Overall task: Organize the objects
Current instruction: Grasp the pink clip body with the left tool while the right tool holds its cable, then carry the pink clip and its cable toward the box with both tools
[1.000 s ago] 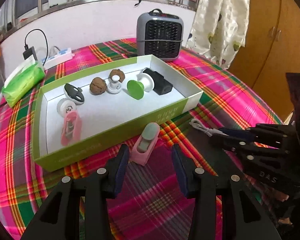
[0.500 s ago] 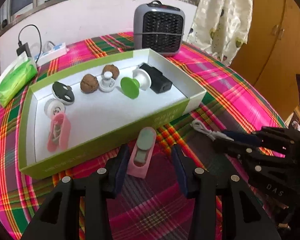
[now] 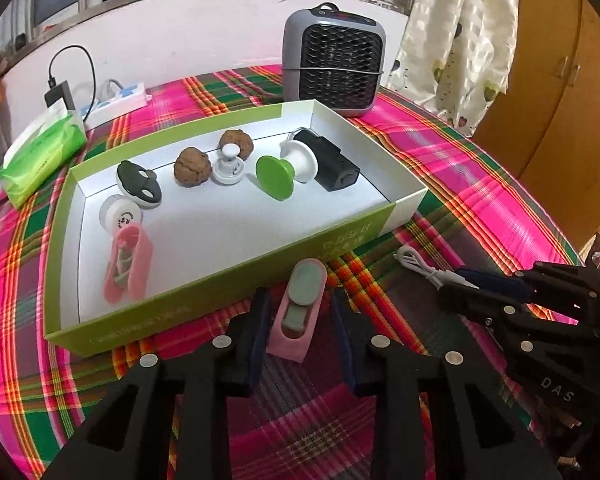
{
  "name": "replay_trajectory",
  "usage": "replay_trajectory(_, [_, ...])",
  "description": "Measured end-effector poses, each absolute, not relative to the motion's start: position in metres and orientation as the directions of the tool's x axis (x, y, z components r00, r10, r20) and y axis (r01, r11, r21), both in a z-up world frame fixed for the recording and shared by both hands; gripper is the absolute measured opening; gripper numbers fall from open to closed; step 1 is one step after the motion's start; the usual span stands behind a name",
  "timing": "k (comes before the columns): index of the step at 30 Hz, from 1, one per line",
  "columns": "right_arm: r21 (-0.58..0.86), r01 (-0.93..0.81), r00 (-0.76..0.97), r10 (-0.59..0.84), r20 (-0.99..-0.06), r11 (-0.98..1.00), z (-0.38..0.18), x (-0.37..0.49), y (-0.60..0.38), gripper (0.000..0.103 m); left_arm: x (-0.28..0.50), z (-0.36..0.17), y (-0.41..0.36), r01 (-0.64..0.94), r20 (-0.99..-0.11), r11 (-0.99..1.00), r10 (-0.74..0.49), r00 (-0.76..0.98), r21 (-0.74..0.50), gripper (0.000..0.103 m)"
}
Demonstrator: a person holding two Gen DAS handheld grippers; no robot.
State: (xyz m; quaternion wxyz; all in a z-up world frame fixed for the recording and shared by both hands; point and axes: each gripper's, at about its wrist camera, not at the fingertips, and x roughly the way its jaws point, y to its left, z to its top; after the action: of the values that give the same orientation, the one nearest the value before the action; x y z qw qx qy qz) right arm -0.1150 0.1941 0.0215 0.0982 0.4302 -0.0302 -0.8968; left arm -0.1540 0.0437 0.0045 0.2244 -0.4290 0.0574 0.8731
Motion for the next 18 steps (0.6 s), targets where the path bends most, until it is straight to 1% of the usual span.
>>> replay_trajectory(1, [0.139,0.150,-0.610,-0.202,-0.766,-0.979,0.021,-0.115,0.194,0.017,-0.154,0.004,0.044,-0.440,-0.775,-0.894,0.341,-0.533,-0.091,0.027])
replay_trajectory(3, [0.138,0.150,-0.611,-0.202,-0.766,-0.979,0.021,-0.115,0.194,0.017,-0.155,0.004,0.044,-0.433,-0.775,-0.898,0.332,-0.537,-0.084,0.021])
replay_trajectory(9, [0.138,0.150,-0.611,-0.201,-0.766,-0.979,0.021,-0.115,0.194,0.017,-0.153,0.004,0.043,-0.426,-0.776,-0.901,0.329,-0.539,-0.086,0.016])
replay_trajectory(18, [0.137,0.158,-0.610,-0.206,-0.765,-0.978,0.022,-0.115,0.193,0.017,-0.143,0.005,0.041,-0.408,-0.773,-0.909,0.316,-0.551,-0.081,0.016])
